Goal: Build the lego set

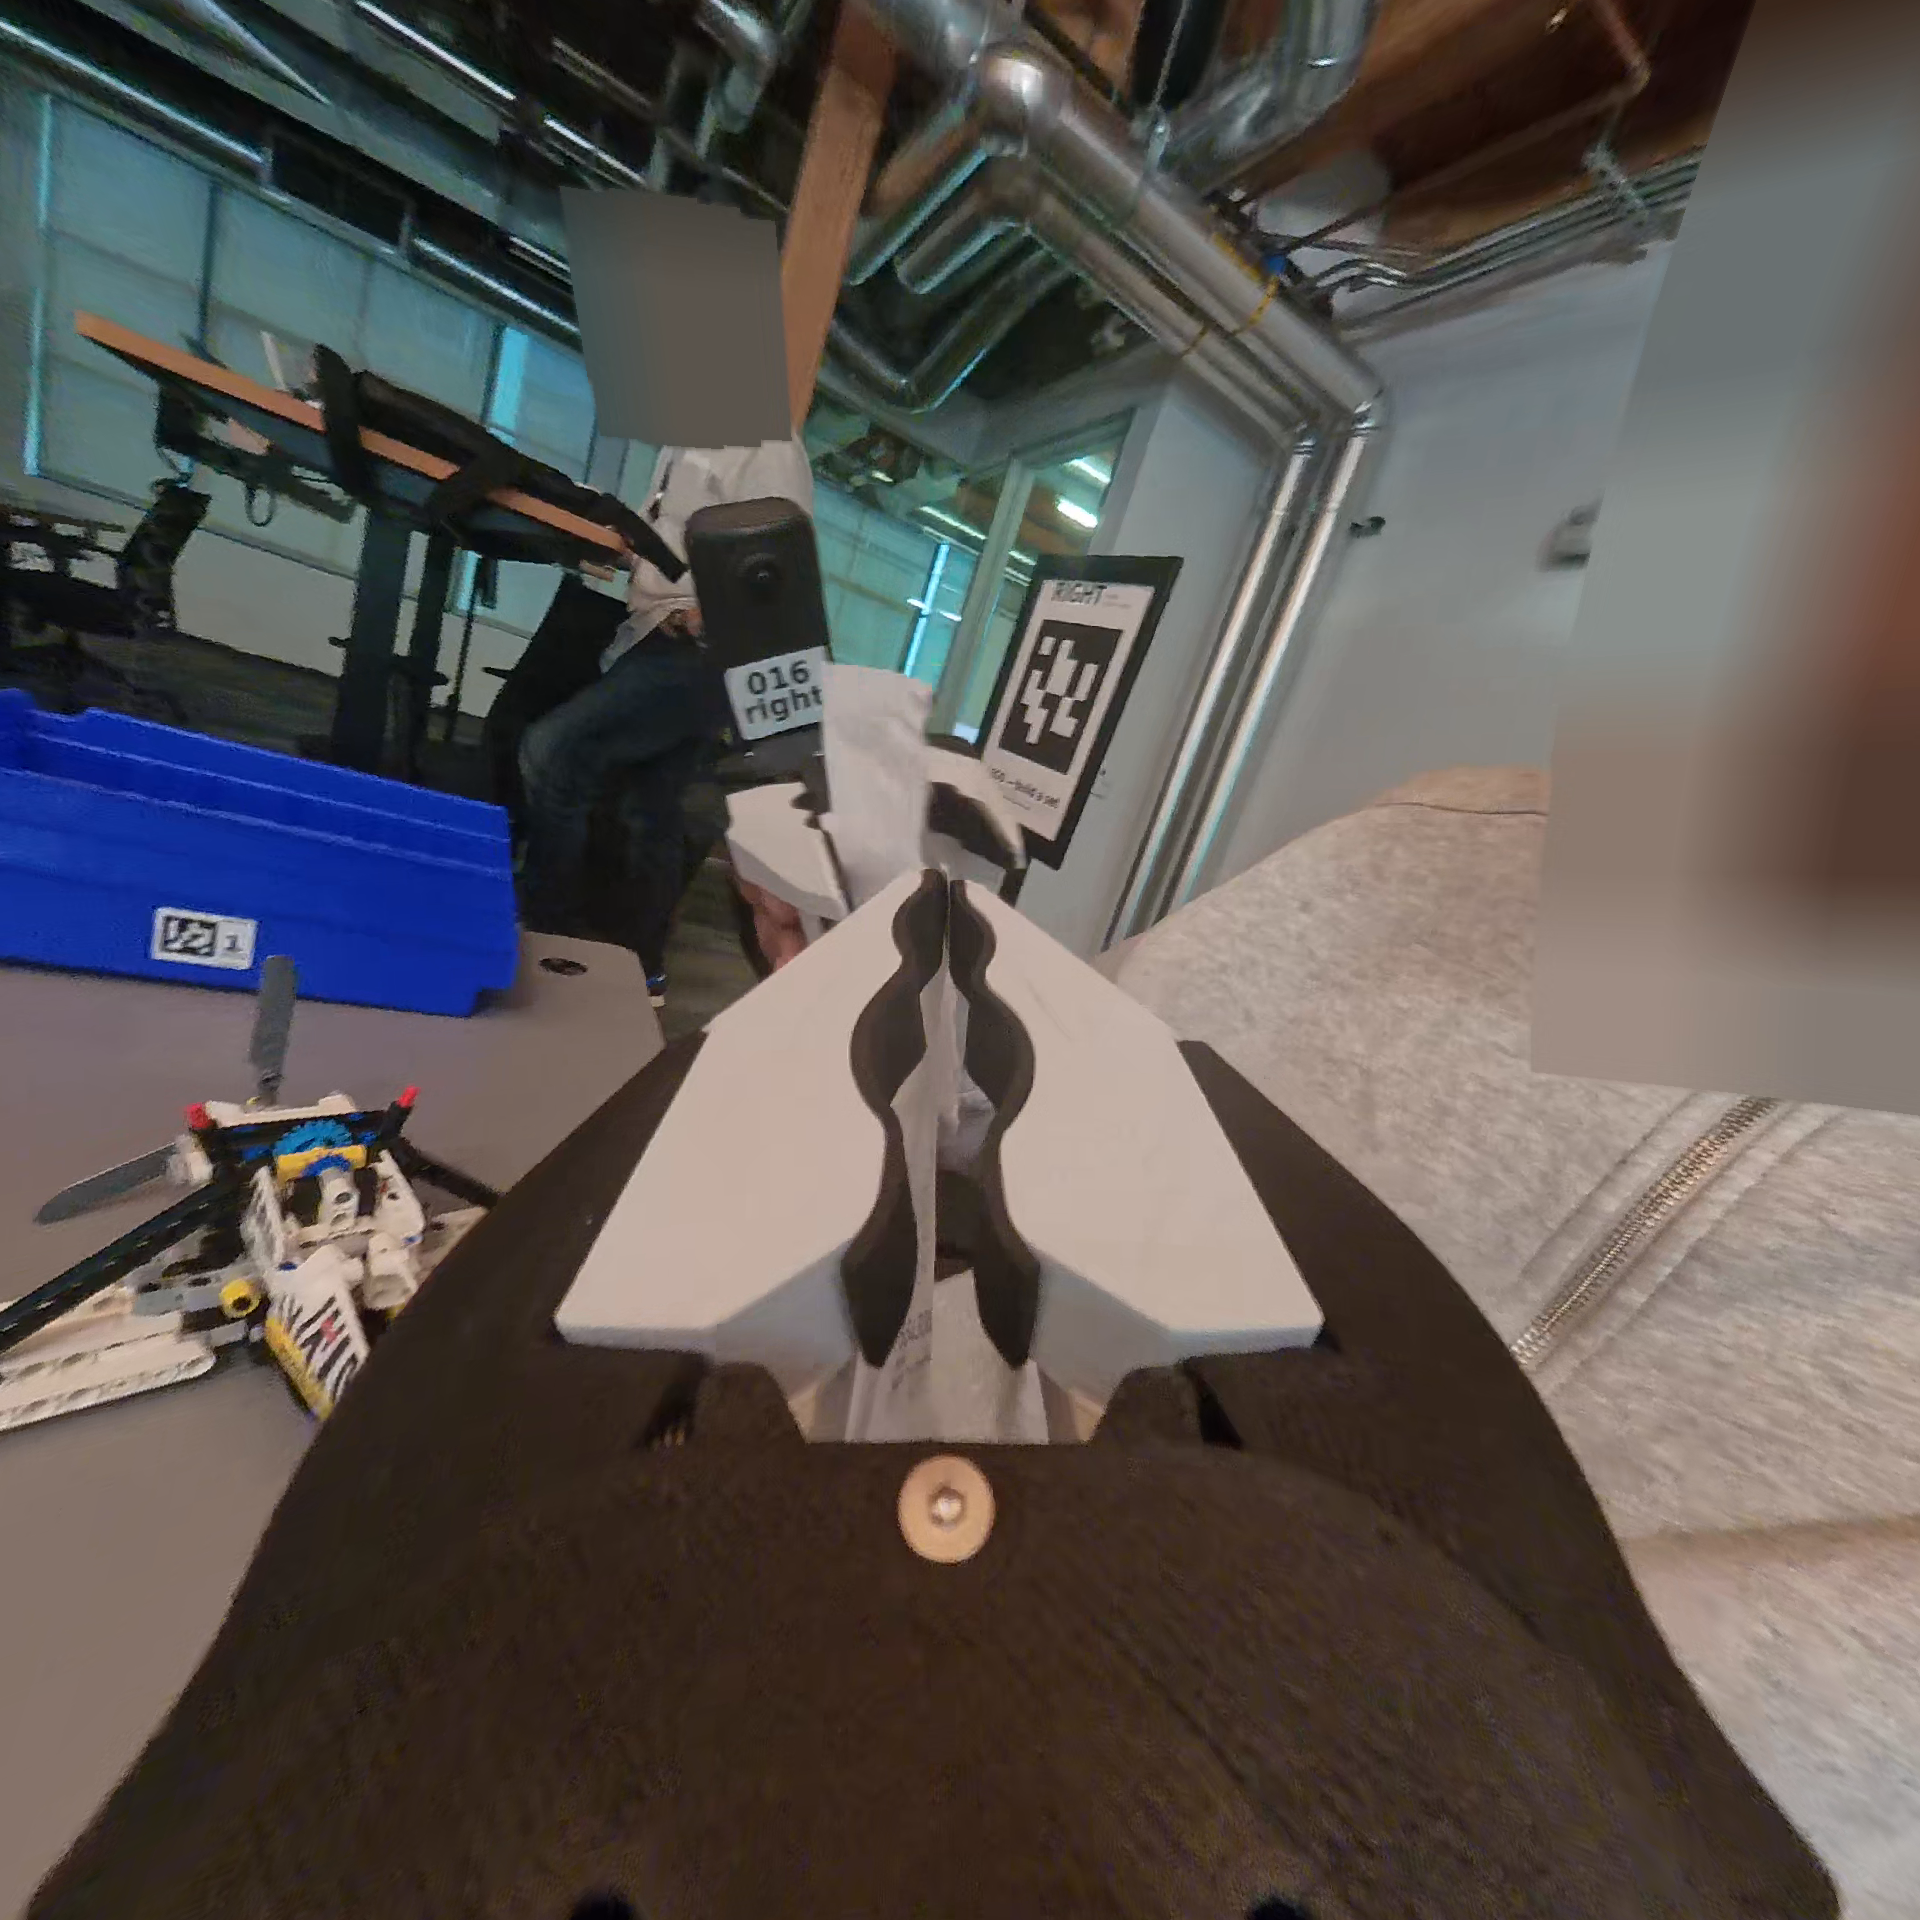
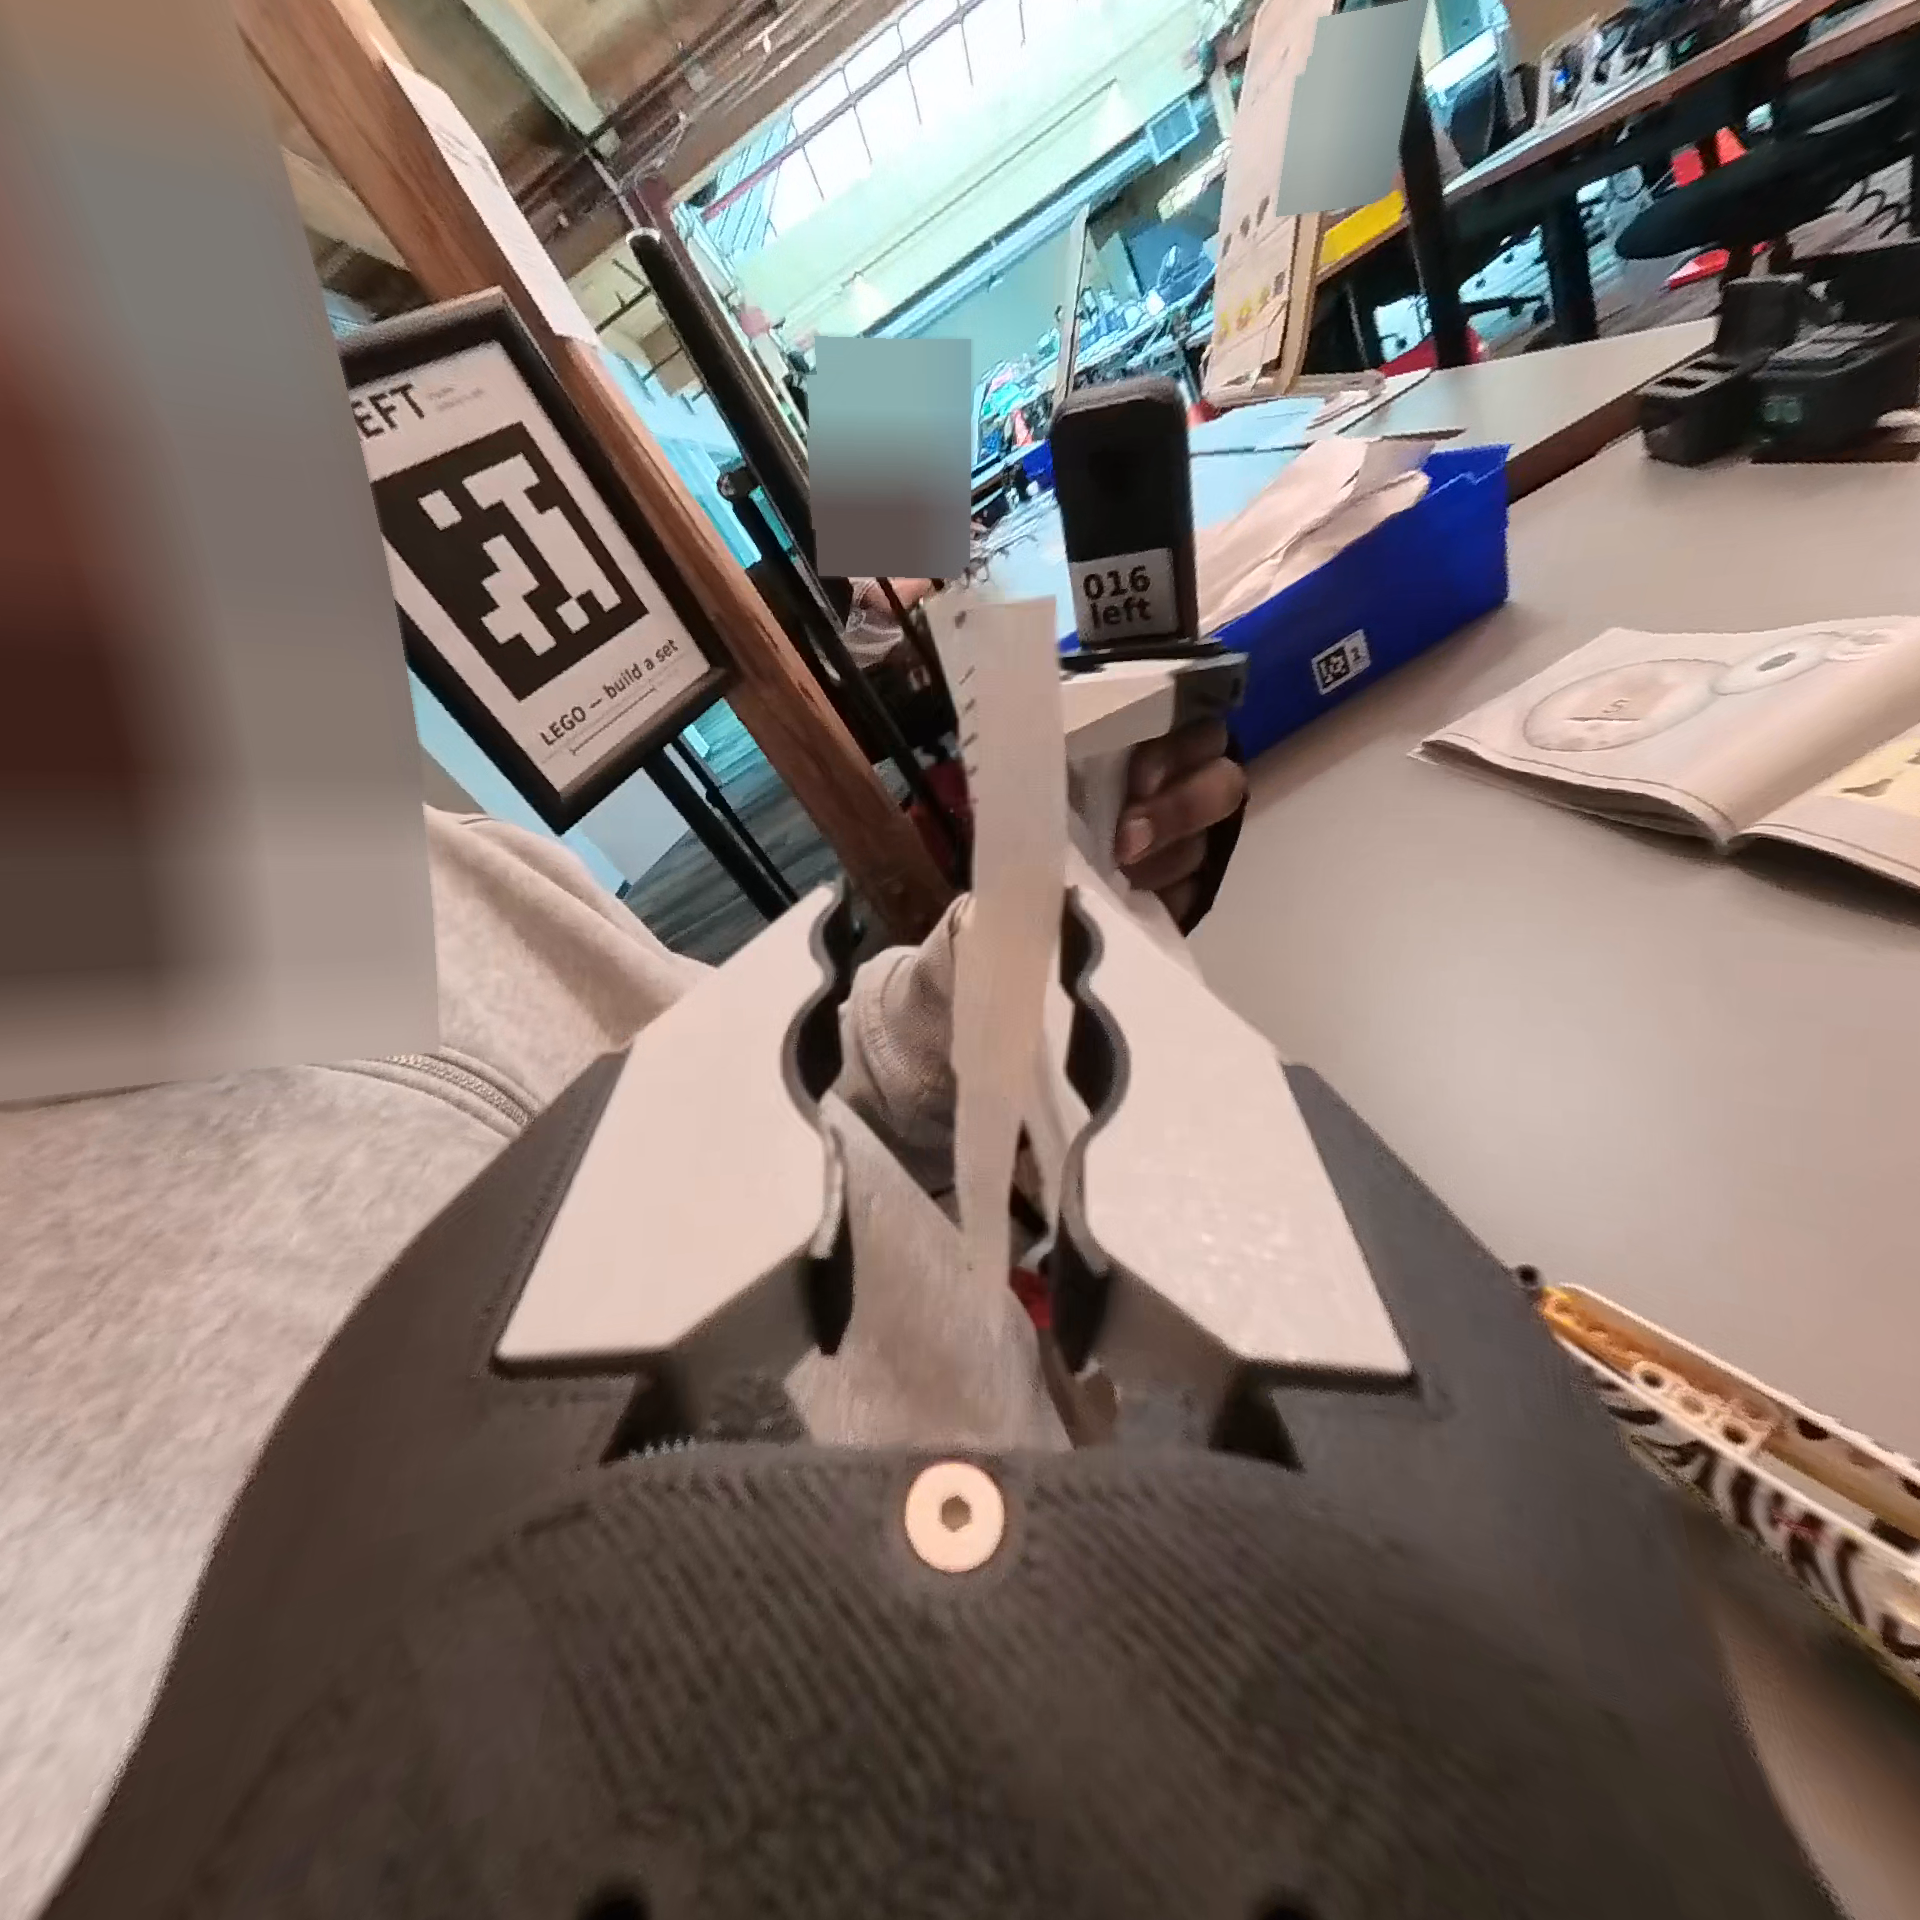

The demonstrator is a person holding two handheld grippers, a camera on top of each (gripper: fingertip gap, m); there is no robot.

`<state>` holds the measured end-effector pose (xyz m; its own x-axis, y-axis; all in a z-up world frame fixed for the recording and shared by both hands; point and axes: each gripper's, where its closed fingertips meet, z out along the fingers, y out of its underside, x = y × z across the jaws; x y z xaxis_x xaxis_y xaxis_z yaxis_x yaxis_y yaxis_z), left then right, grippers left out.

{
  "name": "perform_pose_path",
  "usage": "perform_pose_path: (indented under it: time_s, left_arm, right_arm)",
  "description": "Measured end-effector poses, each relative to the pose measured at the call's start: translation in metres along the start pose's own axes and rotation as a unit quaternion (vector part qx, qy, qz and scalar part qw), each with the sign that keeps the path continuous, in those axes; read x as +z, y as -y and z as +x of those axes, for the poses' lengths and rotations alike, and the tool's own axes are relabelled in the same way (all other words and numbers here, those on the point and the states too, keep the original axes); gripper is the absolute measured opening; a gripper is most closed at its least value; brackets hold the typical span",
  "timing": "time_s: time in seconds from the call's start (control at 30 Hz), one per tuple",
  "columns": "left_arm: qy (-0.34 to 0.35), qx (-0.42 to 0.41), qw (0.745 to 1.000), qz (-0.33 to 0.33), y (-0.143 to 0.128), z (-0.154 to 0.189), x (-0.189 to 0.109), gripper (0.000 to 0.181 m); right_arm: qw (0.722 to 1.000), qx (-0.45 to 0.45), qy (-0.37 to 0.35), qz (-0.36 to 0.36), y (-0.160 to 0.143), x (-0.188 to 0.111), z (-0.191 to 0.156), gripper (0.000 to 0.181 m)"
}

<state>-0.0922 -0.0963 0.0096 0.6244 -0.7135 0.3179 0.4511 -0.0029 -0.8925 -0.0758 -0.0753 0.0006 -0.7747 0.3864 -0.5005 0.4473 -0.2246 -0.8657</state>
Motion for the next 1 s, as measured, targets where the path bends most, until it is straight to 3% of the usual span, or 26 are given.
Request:
perform_pose_path:
  time_s: [0.03,0.13,0.2,0.27,0.4,0.7,0.9,0.93,1.0]
  left_arm:
    - [0.003,-0.001,1.000,-0.002,-0.001,-0.001,-0.001,0.000]
    - [0.001,-0.005,1.000,0.003,0.000,-0.002,-0.003,0.000]
    - [-0.002,-0.008,1.000,0.001,0.000,-0.001,-0.003,0.000]
    - [-0.001,-0.012,1.000,0.005,0.001,-0.002,-0.004,0.000]
    - [0.030,-0.013,0.999,0.005,-0.002,-0.014,-0.007,0.000]
    - [0.028,-0.023,0.999,0.008,-0.003,-0.015,0.000,0.000]
    - [0.035,-0.029,0.999,0.002,-0.006,-0.018,0.002,0.000]
    - [0.032,-0.032,0.999,0.003,-0.006,-0.018,0.003,0.000]
    - [0.048,-0.031,0.998,-0.004,-0.009,-0.024,-0.003,0.000]
  right_arm:
    - [1.000,0.000,0.002,-0.008,-0.003,0.002,-0.001,0.041]
    - [0.999,-0.018,-0.018,-0.034,-0.013,0.007,0.003,0.025]
    - [0.997,-0.038,-0.038,-0.047,-0.016,0.009,0.008,0.003]
    - [0.995,-0.068,-0.063,-0.037,-0.011,0.008,0.012,0.000]
    - [0.992,-0.095,-0.074,0.029,0.010,0.001,0.011,0.000]
    - [0.985,-0.087,-0.063,0.135,0.029,-0.012,0.011,0.000]
    - [0.981,-0.084,-0.062,0.162,0.032,-0.018,0.014,0.000]
    - [0.977,-0.085,-0.049,0.191,0.039,-0.024,0.009,0.000]
    - [0.950,-0.041,0.005,0.310,0.070,-0.064,-0.003,0.000]
